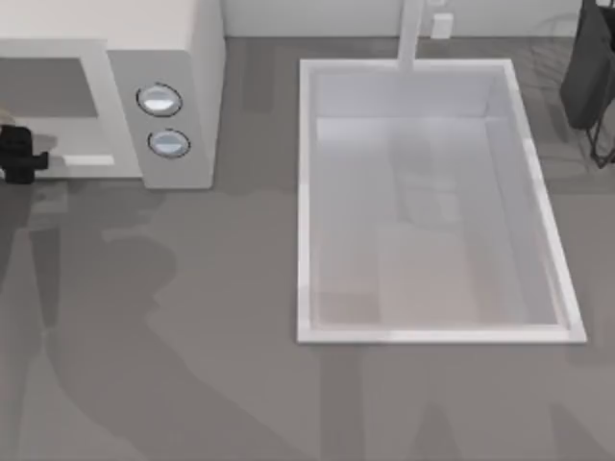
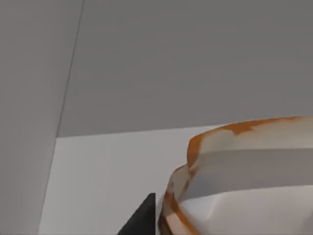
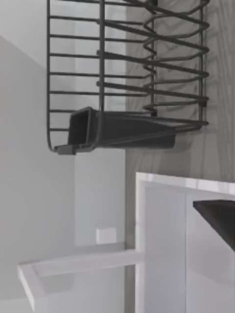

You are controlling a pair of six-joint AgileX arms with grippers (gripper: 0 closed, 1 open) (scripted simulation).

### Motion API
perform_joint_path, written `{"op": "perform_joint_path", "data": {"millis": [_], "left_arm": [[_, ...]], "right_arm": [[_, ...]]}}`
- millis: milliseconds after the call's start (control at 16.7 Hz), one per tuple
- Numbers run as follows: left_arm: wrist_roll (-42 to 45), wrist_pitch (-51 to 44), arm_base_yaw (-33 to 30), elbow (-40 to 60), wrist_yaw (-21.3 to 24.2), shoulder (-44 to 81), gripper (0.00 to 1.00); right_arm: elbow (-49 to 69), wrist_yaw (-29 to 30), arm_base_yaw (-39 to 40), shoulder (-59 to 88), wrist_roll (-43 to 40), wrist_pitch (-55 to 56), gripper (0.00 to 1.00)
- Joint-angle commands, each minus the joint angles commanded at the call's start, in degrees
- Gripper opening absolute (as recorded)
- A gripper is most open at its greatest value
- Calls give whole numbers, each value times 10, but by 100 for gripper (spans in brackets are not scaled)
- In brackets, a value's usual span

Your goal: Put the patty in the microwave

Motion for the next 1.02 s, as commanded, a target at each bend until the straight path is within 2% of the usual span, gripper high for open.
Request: {"op": "perform_joint_path", "data": {"millis": [180,360,780,1020], "left_arm": [[-51,96,-3,-10,15,30,0],[-76,143,-5,-16,24,44,0],[-77,149,-3,-7,20,46,0],[-85,149,-13,77,-6,74,0]], "right_arm": [[0,0,0,0,0,0,100],[0,0,0,0,0,0,100],[0,0,0,0,0,0,100],[0,0,0,0,0,0,100]]}}
